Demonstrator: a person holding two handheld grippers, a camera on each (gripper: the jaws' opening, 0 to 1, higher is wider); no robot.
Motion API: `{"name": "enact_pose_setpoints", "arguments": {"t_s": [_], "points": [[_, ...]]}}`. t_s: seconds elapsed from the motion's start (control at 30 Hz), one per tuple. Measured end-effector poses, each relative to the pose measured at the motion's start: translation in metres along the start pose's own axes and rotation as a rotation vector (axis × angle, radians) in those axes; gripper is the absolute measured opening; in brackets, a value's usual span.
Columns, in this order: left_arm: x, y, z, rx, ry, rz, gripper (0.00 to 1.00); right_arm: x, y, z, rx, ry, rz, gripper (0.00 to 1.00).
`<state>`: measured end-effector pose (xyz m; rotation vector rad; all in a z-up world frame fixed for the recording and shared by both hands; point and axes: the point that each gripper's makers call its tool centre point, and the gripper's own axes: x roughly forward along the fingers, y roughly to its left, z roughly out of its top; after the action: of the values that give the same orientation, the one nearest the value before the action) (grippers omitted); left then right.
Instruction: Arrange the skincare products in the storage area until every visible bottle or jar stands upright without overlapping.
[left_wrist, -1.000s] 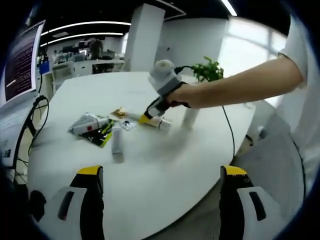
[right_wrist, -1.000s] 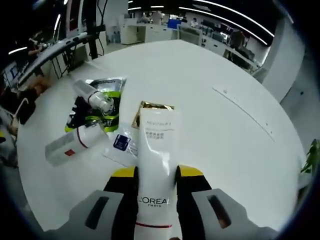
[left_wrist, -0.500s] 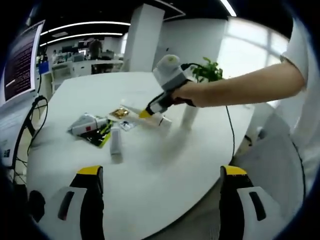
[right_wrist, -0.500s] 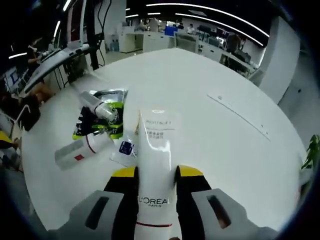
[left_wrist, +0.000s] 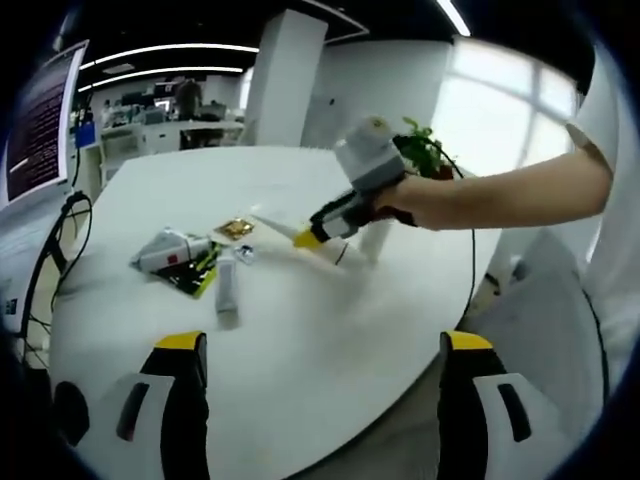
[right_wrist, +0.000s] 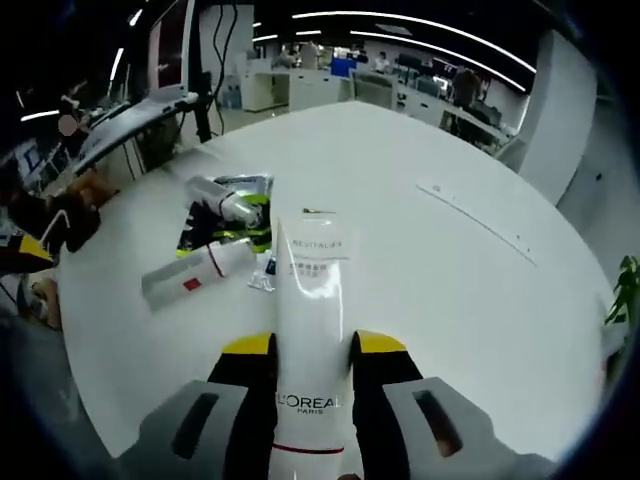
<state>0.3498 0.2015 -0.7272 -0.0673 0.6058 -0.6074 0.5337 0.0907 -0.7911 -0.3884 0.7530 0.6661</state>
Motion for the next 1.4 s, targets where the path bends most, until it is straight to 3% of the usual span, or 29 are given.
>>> {"name": "enact_pose_setpoints", "arguments": {"t_s": [0.47, 0.73, 0.97, 1.3, 1.4], "points": [[-0.003, -0.007, 0.012, -0.011, -0.035, -0.004, 0.87, -0.035, 0.016, 0.006, -0.012, -0.100, 0.030, 0.28], [-0.007, -0.006, 0.023, -0.044, -0.079, -0.006, 0.85, -0.052, 0.030, 0.001, -0.019, -0.131, 0.051, 0.28], [-0.005, -0.008, 0.049, -0.101, -0.160, -0.016, 0.83, -0.071, 0.043, 0.003, -0.029, -0.171, 0.069, 0.28], [0.002, -0.015, 0.073, -0.108, -0.202, -0.019, 0.82, -0.104, 0.060, 0.010, -0.054, -0.252, 0.096, 0.28], [0.004, -0.014, 0.086, -0.148, -0.243, 0.000, 0.82, -0.112, 0.066, 0.013, -0.074, -0.277, 0.104, 0.28]]}}
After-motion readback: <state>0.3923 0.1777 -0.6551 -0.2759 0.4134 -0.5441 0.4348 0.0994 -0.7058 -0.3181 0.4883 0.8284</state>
